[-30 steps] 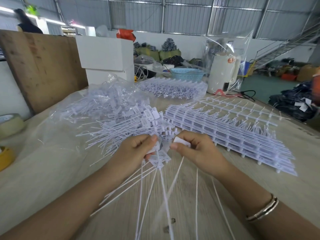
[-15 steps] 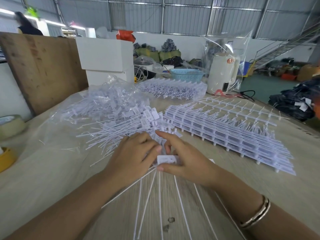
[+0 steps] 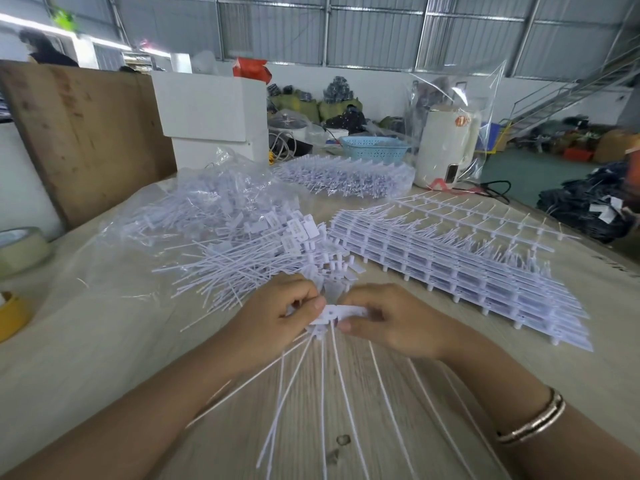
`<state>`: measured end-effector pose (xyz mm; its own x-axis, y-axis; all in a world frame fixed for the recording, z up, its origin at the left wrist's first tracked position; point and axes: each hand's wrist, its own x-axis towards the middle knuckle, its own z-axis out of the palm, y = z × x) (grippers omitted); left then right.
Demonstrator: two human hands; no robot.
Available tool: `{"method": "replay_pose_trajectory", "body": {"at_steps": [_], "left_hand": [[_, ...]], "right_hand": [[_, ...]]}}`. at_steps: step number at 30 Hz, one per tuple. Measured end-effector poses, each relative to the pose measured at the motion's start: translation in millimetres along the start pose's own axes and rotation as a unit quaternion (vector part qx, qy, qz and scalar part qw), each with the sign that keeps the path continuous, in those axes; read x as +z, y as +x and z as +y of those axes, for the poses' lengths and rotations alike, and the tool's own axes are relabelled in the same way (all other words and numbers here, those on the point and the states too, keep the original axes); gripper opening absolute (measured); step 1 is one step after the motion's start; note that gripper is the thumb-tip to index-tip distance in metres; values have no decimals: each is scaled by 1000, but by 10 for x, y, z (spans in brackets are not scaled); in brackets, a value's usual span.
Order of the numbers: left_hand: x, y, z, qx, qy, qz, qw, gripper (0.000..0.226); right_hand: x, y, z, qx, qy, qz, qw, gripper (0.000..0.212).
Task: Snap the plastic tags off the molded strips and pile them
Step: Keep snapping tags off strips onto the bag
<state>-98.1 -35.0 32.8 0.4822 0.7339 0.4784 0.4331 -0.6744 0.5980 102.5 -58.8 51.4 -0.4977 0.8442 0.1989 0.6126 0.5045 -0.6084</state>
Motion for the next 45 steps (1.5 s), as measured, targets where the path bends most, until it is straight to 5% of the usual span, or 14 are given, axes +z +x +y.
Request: {"method": "replay_pose_trajectory", "body": {"at_steps": [8,18,21,26,28,30,31,35,40,45], "left_hand": [[11,-26,83,-42,-47,-37,997,38],[35,11,110,-170,-280,37,944,37],[68,14,120,-157,-307,19,938,36],[-53,32,125,-168,-481,13,860,38],[-181,32,60,-150,-402,34,903,36],[-246,25,-66,-70,-154,25,985,40],[-243,26,-127,-21,-36,10,999,45],[-163,58,-236,25,206,-21,978,57],[-115,56,-183,48,147,52,987,43],[-3,47,-58,121,82,-8,989,36]], "right_hand": [[46,7,-1,5,156,-45,987,15],[187,93,-38,-40,253,112,960,9],[174,81,-72,-68,266,104,956,10],[10,22,-27,-73,361,132,920,25],[-101,-19,44,-70,354,146,921,26],[-147,-53,104,-57,317,132,937,26],[-141,-61,114,-45,292,112,949,24],[-38,-26,75,-14,166,51,985,26],[121,5,10,-48,141,35,988,62],[173,18,-21,-73,94,49,992,66]]}}
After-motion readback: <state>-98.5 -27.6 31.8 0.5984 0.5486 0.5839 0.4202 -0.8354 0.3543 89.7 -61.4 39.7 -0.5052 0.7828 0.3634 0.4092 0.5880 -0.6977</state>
